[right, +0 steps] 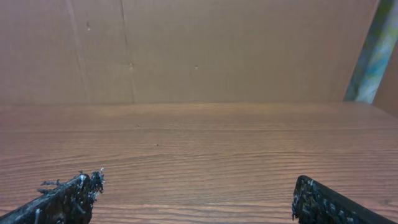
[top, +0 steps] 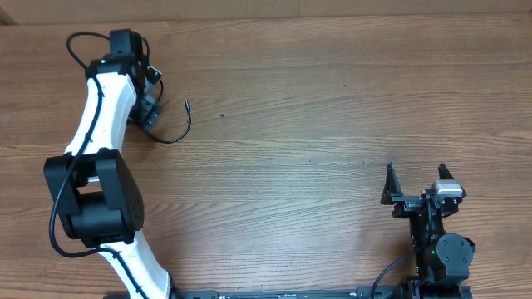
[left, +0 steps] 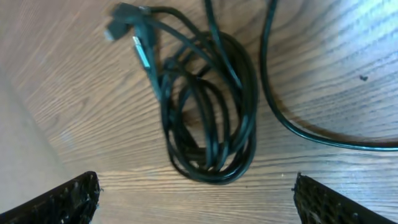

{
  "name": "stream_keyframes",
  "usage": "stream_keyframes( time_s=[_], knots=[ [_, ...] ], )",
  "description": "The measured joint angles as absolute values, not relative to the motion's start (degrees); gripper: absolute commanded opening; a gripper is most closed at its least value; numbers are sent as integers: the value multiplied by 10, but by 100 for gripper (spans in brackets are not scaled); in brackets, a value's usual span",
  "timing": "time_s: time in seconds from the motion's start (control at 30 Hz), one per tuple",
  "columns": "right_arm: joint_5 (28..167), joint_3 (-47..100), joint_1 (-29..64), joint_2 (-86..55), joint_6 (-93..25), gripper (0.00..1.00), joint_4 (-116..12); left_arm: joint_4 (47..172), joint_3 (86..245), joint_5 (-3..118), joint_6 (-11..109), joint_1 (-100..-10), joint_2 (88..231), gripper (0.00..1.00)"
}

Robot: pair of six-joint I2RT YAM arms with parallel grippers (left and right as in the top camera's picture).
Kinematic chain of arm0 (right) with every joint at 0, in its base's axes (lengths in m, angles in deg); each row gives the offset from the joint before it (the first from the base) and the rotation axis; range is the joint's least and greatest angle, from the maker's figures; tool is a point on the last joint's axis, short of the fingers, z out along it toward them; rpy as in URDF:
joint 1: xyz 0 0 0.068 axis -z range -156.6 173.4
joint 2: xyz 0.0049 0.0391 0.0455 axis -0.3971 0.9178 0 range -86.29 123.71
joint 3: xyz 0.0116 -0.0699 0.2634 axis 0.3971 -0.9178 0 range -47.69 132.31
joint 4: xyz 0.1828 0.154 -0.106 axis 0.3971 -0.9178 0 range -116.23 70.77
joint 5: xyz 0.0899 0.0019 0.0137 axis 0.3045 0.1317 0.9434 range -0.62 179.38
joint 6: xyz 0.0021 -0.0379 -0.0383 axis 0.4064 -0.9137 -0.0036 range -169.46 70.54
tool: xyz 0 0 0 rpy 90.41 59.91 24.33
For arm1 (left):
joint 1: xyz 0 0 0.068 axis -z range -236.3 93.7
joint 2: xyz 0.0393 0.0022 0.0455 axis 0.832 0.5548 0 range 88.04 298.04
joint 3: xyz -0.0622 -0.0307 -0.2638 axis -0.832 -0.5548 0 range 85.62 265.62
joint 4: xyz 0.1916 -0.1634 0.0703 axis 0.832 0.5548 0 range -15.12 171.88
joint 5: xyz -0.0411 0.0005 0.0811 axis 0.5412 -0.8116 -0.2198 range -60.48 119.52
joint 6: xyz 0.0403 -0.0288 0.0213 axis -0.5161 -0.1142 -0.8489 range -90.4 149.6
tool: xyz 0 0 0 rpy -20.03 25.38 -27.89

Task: Untangle cables
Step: 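Reach the left gripper down over the black cable coil and grasp it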

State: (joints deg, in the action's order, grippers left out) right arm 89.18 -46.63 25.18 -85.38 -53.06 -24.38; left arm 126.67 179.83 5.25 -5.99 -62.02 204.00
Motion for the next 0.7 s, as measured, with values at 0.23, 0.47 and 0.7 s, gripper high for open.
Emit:
stream_keyframes(
  time_s=[0.23, 0.47, 0.7],
  knots=[
    [892, -466, 252, -854, -531, 100, -244, 1229, 1766, 49, -70, -620, 2042, 99],
    [892, -466, 252, -854, -531, 100, -244, 1180, 1741, 36, -87, -620, 2042, 100],
    [892, -466, 252, -854, -531, 100, -244, 1154, 1719, 30, -117, -620, 2042, 100]
  ],
)
